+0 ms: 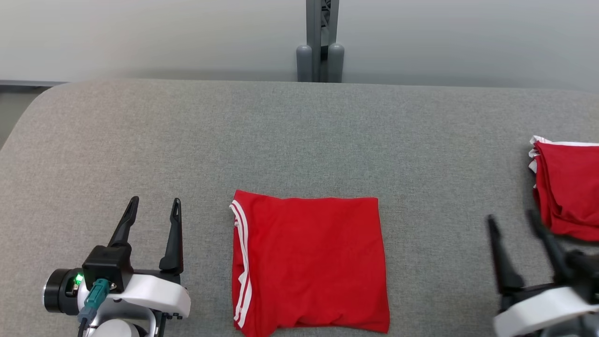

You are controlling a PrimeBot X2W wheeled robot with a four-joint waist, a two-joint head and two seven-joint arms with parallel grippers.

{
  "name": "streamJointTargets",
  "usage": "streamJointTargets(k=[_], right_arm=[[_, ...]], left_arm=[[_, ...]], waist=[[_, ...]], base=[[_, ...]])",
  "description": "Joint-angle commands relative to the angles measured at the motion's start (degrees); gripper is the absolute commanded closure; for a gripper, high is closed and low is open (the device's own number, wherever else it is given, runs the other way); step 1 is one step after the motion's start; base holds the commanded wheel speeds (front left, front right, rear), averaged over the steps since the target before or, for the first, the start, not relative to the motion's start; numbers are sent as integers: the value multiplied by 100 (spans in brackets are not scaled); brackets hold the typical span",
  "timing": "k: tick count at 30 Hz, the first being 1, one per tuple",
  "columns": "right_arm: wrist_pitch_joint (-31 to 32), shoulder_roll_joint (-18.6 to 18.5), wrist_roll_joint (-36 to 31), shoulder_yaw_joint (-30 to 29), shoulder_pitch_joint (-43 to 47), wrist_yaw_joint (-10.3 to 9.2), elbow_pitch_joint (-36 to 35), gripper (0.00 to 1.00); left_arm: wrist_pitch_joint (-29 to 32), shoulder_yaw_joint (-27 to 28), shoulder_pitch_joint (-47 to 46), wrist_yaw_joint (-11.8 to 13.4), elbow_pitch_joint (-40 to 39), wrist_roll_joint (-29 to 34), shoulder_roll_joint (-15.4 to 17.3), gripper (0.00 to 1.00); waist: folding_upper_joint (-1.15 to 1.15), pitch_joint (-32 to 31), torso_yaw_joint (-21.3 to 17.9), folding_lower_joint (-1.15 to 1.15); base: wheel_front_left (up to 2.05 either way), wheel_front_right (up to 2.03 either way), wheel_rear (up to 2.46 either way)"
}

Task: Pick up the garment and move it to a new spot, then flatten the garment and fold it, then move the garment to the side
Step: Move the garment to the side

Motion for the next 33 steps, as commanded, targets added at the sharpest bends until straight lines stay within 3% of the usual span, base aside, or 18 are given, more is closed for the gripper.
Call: streamJointTargets(k=[1, 6, 15, 24, 25, 26, 33], right_arm=[[79, -41, -12, 176, -79, 2, 47, 0], [307, -61, 67, 1013, -277, 2, 447, 0], [258, -57, 502, 2248, -718, 2, 1907, 0], [-34, 22, 818, 2677, -1264, 1, 3093, 0], [-80, 33, 865, 2731, -1320, 1, 3158, 60], [-96, 38, 893, 2769, -1376, 1, 3216, 100], [-277, -287, 1049, 2818, -1575, -7, 3221, 100]], left_arm=[[-26, 18, -85, 27, 2, -58, 6, 0], [-64, 69, -146, 32, -7, -52, 40, 0], [-134, 19, -312, 1, 13, -36, -24, 0], [-175, -25, -423, -8, 143, -48, -73, 0], [-181, -27, -434, -7, 151, -48, -71, 0], [-181, -29, -440, -11, 155, -47, -66, 0], [-195, 15, -398, 38, 94, -27, 33, 0]], waist=[[0, 29, 19, 0], [0, 173, 87, 0], [0, 477, 283, 0], [0, 603, 318, 0], [0, 606, 312, 0], [0, 608, 299, 0], [0, 663, -61, 0]], base=[[0, 0, 0], [0, 0, 0], [0, 0, 0], [0, 0, 0], [0, 0, 0], [0, 0, 0], [0, 0, 0]])
